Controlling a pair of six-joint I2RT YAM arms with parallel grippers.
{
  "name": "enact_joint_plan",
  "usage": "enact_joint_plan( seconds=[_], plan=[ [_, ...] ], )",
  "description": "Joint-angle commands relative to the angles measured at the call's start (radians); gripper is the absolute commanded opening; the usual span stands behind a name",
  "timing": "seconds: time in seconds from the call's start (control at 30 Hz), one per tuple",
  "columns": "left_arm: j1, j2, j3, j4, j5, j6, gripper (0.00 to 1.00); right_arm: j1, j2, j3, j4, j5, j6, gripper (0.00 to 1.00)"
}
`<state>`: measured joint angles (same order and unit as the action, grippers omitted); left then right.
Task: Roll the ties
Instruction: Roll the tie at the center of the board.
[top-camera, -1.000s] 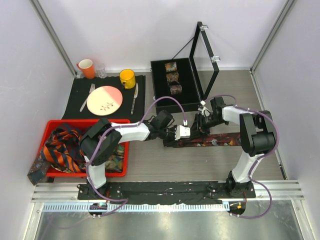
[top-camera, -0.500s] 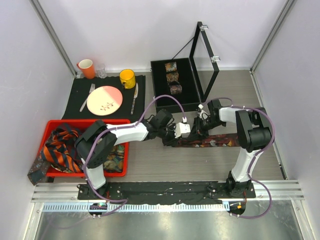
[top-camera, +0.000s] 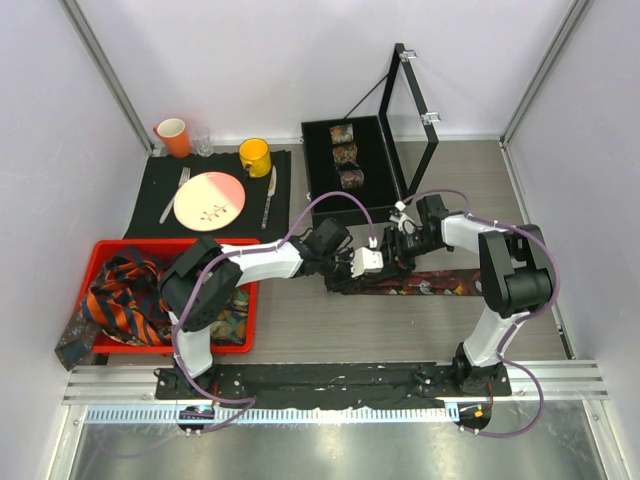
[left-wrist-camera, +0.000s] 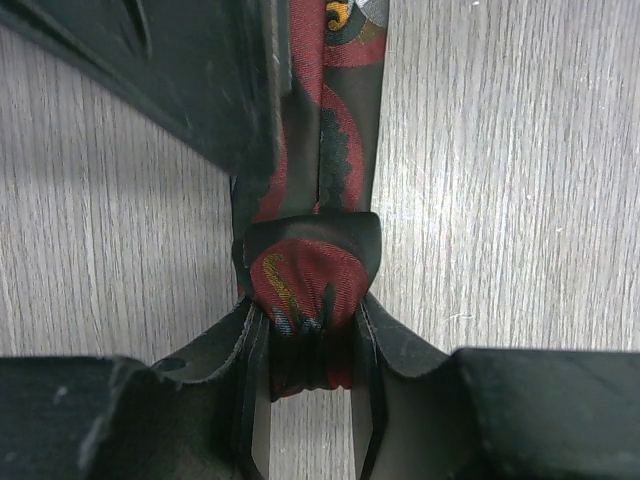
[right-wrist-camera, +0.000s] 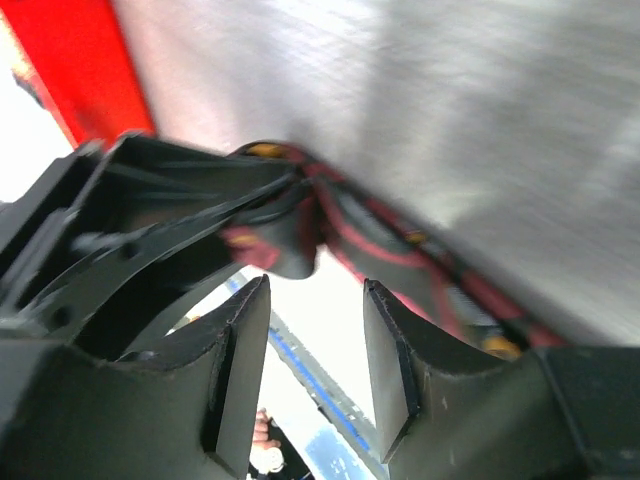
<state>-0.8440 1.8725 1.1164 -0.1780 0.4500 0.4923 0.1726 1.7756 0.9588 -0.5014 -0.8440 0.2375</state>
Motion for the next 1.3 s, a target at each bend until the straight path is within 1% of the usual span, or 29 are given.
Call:
enact_joint_plan(
  seconds=[0.0, 0.13, 0.23, 0.37, 0.47, 0.5, 0.57, 0.6, 0.63, 0.67, 0.73, 0.77, 0.8, 0.87, 0.97, 1.03, 1.07, 1.1, 1.13, 1.2, 1.23, 1.27],
  plan=[
    [0.005, 0.056, -0.021, -0.112, -0.04, 0.023, 0.3, 0.053, -0.056, -0.049, 0.082, -0.098, 0.054, 0.48],
    [0.003, 0.05, -0.032, -0.097, -0.034, 0.022, 0.33, 0.088, -0.054, -0.097, 0.26, -0.107, 0.141, 0.48],
    [0.003, 0.047, -0.041, -0.087, -0.031, 0.017, 0.35, 0.113, -0.025, -0.104, 0.316, -0.084, 0.163, 0.49],
    [0.003, 0.042, -0.05, -0.084, -0.03, 0.015, 0.36, 0.128, -0.002, -0.136, 0.376, -0.035, 0.151, 0.49],
    [0.003, 0.037, -0.056, -0.084, -0.028, 0.019, 0.36, 0.127, 0.024, -0.152, 0.37, -0.02, 0.117, 0.32],
    [0.003, 0.036, -0.059, -0.083, -0.028, 0.02, 0.36, 0.127, 0.025, -0.153, 0.36, -0.006, 0.105, 0.19],
    [0.005, 0.028, -0.061, -0.084, -0.028, 0.017, 0.38, 0.128, 0.031, -0.155, 0.331, 0.013, 0.072, 0.06],
    [0.008, 0.022, -0.066, -0.083, -0.022, 0.015, 0.4, 0.127, 0.036, -0.154, 0.319, 0.034, 0.065, 0.01],
    [0.01, 0.013, -0.07, -0.078, -0.014, 0.003, 0.41, 0.123, 0.039, -0.152, 0.295, 0.042, 0.053, 0.01],
    [0.019, -0.01, -0.078, -0.066, -0.007, -0.012, 0.47, 0.117, 0.054, -0.15, 0.284, 0.046, 0.046, 0.01],
    [0.031, -0.045, -0.102, -0.014, 0.024, -0.062, 0.53, 0.11, 0.074, -0.141, 0.238, 0.059, 0.025, 0.01],
    [0.046, -0.065, -0.112, 0.036, 0.033, -0.079, 0.64, 0.104, 0.094, -0.138, 0.224, 0.06, -0.001, 0.01],
    [0.052, -0.113, -0.136, 0.066, 0.042, -0.105, 0.68, 0.09, 0.106, -0.137, 0.21, 0.06, -0.012, 0.01],
    [0.068, -0.154, -0.168, 0.139, 0.062, -0.156, 0.73, 0.079, 0.13, -0.126, 0.166, 0.065, -0.039, 0.01],
    [0.077, -0.24, -0.2, 0.213, 0.043, -0.193, 0.75, 0.068, 0.172, -0.1, 0.117, 0.078, -0.069, 0.01],
    [0.077, -0.306, -0.225, 0.232, -0.005, -0.207, 0.76, 0.068, 0.203, -0.069, 0.094, 0.077, -0.089, 0.01],
    [0.077, -0.328, -0.237, 0.232, -0.017, -0.213, 0.79, 0.068, 0.212, -0.057, 0.086, 0.079, -0.092, 0.01],
    [0.079, -0.351, -0.243, 0.232, -0.03, -0.215, 0.84, 0.07, 0.222, -0.048, 0.08, 0.077, -0.105, 0.01],
    [0.077, -0.407, -0.253, 0.235, -0.051, -0.216, 0.87, 0.07, 0.238, -0.028, 0.064, 0.079, -0.115, 0.01],
    [0.079, -0.473, -0.288, 0.271, -0.124, -0.239, 0.9, 0.071, 0.251, -0.014, 0.034, 0.075, -0.15, 0.01],
    [0.077, -0.54, -0.306, 0.303, -0.16, -0.254, 0.92, 0.071, 0.254, -0.012, 0.028, 0.072, -0.156, 0.01],
    [0.079, -0.579, -0.347, 0.368, -0.2, -0.27, 0.99, 0.071, 0.254, -0.014, 0.021, 0.053, -0.162, 0.01]
  ],
)
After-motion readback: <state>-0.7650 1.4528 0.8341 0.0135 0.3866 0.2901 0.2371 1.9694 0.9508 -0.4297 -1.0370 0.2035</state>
